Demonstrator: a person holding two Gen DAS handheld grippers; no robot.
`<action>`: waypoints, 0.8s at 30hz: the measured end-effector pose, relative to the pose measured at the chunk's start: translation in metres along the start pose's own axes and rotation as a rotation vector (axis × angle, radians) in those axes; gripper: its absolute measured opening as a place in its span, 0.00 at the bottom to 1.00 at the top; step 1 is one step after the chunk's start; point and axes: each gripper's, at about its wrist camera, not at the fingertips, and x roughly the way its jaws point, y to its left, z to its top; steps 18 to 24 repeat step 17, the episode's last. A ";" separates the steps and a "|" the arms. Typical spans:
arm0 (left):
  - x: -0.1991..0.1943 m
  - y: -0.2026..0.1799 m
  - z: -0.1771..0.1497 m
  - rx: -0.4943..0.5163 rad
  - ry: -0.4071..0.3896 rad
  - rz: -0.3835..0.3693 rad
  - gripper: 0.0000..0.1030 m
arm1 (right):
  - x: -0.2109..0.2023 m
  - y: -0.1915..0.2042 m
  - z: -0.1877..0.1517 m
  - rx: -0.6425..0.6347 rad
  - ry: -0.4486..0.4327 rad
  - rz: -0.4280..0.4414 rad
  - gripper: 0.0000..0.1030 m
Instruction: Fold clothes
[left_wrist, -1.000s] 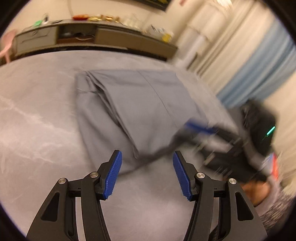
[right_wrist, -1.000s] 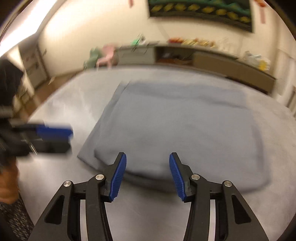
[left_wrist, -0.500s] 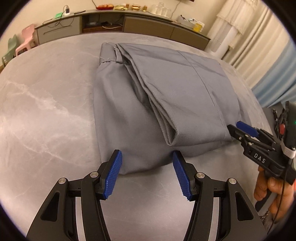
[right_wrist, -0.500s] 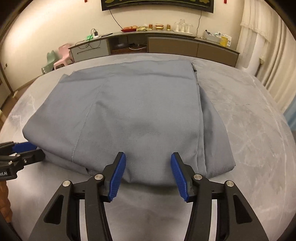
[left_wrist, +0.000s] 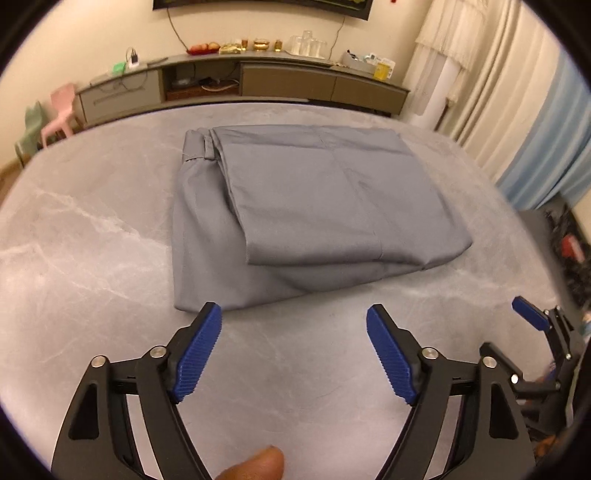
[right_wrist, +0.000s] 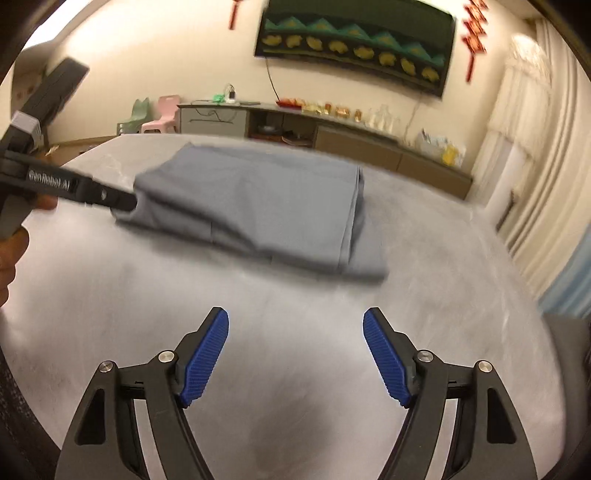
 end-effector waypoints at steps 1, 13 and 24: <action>0.002 -0.005 -0.002 0.009 -0.009 0.029 0.83 | 0.006 0.001 0.000 -0.003 0.024 0.008 0.74; 0.002 -0.038 -0.032 0.021 -0.046 0.065 0.88 | 0.030 -0.003 -0.019 0.039 0.083 0.041 0.74; -0.005 -0.038 -0.032 0.025 -0.072 0.057 0.88 | 0.034 -0.004 -0.020 0.062 0.093 0.039 0.74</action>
